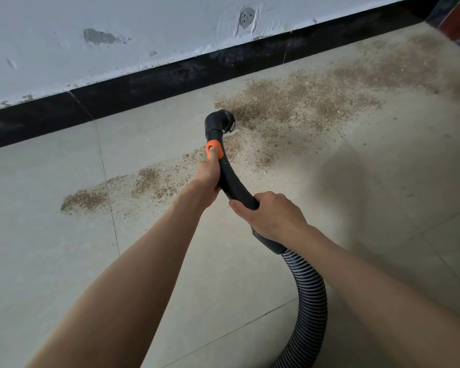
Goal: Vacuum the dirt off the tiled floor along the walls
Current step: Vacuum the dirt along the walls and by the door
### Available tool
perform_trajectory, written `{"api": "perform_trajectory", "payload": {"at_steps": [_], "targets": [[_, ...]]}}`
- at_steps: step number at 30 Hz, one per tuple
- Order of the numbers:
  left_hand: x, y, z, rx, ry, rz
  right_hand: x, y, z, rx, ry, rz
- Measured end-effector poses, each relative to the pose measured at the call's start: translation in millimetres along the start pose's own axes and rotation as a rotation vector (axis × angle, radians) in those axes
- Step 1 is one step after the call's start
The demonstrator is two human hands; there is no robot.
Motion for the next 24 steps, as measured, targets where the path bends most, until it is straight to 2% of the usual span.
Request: {"api": "perform_trajectory", "payload": {"at_steps": [8, 17, 24], "targets": [[-53.0, -11.8, -6.8, -0.04, -0.037, -0.026, 13.8, 34.9, 0.2, -0.06, 0.101, 0.01], [-156.1, -30.1, -28.6, -0.075, -0.095, -0.134, 41.8, 119.5, -5.2, -0.226, 0.2, -0.089], [-254.8, -31.6, -54.2, -0.114, -0.258, -0.197, 83.8, 192.7, -22.1, -0.396, 0.278, -0.218]]}}
Point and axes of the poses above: each hand's wrist, its own z-axis towards the middle knuckle, its own x-axis out of the palm, y = z × x, the point moved 2 cm from there along z, towards the middle knuckle, and after that the axes turned 4 degrees about -z, right-handed, at the moved point
